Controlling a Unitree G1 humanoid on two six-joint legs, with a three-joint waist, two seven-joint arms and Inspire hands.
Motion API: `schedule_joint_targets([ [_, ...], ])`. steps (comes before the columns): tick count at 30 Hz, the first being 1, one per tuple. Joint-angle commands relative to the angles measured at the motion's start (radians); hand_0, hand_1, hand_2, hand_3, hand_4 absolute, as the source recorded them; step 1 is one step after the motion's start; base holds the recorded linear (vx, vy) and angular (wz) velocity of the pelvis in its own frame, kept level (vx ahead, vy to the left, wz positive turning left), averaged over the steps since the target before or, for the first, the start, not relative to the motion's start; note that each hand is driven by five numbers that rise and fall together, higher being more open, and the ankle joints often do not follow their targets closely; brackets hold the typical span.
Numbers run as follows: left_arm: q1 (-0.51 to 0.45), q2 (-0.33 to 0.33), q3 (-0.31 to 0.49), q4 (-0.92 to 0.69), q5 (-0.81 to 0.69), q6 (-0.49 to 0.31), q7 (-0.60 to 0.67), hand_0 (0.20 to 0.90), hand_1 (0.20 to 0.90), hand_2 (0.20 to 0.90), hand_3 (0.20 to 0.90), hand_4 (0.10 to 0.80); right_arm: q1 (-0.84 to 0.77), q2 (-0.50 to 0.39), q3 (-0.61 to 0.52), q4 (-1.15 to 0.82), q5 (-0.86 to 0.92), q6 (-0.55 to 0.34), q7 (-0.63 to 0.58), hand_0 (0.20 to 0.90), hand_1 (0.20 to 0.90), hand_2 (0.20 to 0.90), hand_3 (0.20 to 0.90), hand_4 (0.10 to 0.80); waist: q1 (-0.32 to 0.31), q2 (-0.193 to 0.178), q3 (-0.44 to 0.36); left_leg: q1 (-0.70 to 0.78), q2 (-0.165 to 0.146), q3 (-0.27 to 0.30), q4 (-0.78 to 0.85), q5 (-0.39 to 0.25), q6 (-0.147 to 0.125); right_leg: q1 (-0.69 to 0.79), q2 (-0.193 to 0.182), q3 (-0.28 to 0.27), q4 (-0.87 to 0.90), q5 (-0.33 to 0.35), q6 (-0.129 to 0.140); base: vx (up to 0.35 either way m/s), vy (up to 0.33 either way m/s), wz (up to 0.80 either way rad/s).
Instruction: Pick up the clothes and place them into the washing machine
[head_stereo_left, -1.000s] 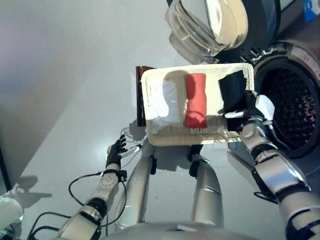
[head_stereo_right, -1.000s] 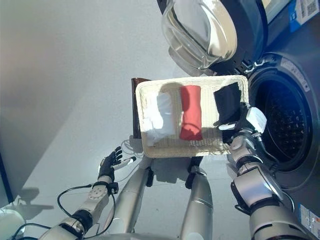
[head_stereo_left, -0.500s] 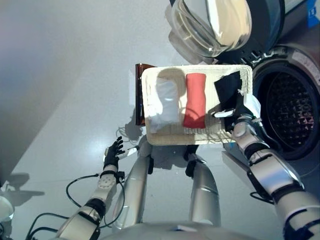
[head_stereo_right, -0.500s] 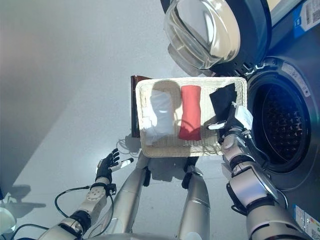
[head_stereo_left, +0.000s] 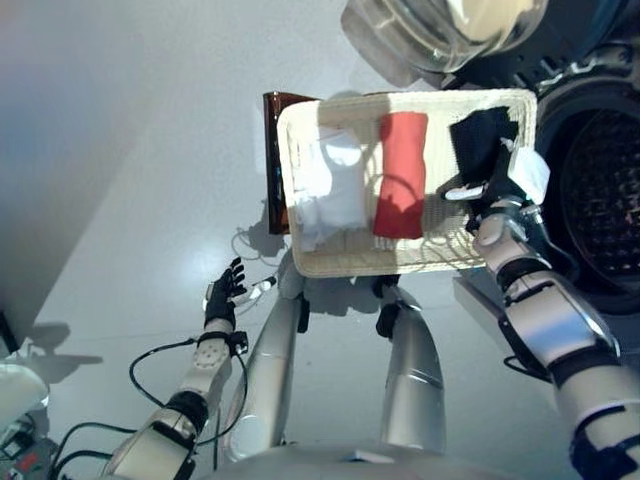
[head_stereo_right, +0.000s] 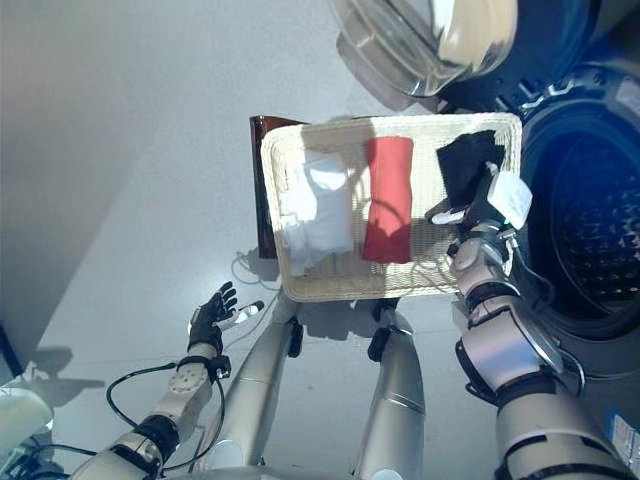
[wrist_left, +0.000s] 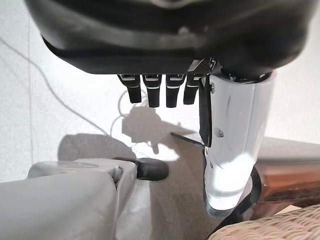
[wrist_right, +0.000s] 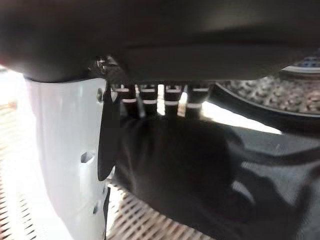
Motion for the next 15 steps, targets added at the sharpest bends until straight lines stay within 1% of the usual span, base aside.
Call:
schedule_joint_targets([
  [1, 0.025, 0.021, 0.007, -0.053, -0.020, -0.042, 0.011, 0.900, 0.900, 0.900, 0.900, 0.800, -0.082, -0.121, 0.068, 0.003, -0.044, 0.006, 0.022, 0.466, 0.466, 0.466, 0.466, 0.490, 0.034, 0.065, 0.038, -0.061, -0.008, -0.007, 0.199, -0.186, -0.081, 0.115, 0.003, 0.052, -0.178, 0.090, 0.015, 0.000, 0.000, 0.00],
  [2, 0.023, 0.020, 0.006, -0.049, -0.021, -0.041, 0.012, 0.900, 0.900, 0.900, 0.900, 0.800, -0.080, -0.119, 0.069, 0.003, -0.048, 0.007, 0.021, 0.200, 0.200, 0.200, 0.200, 0.300, 0.033, 0.066, 0.039, -0.067, -0.009, -0.008, 0.203, -0.186, -0.081, 0.108, 0.003, 0.052, -0.174, 0.089, 0.014, 0.000, 0.000, 0.00],
  [10, -0.003, 0.010, 0.013, 0.014, -0.024, -0.039, 0.027, 0.900, 0.900, 0.900, 0.900, 0.800, -0.052, -0.091, 0.068, -0.026, -0.050, 0.001, 0.017, 0.200, 0.200, 0.200, 0.200, 0.300, 0.024, 0.066, 0.039, -0.078, -0.008, -0.009, 0.207, -0.184, -0.078, 0.086, 0.010, 0.057, -0.159, 0.086, 0.011, 0.000, 0.000, 0.00],
  [15, -0.001, 0.008, 0.017, 0.038, -0.027, -0.038, 0.028, 0.900, 0.900, 0.900, 0.900, 0.800, -0.041, -0.084, 0.060, -0.048, -0.038, -0.003, 0.021, 0.200, 0.200, 0.200, 0.200, 0.300, 0.017, 0.063, 0.034, -0.065, -0.003, -0.011, 0.199, -0.181, -0.078, 0.092, 0.017, 0.062, -0.160, 0.088, 0.011, 0.000, 0.000, 0.00],
])
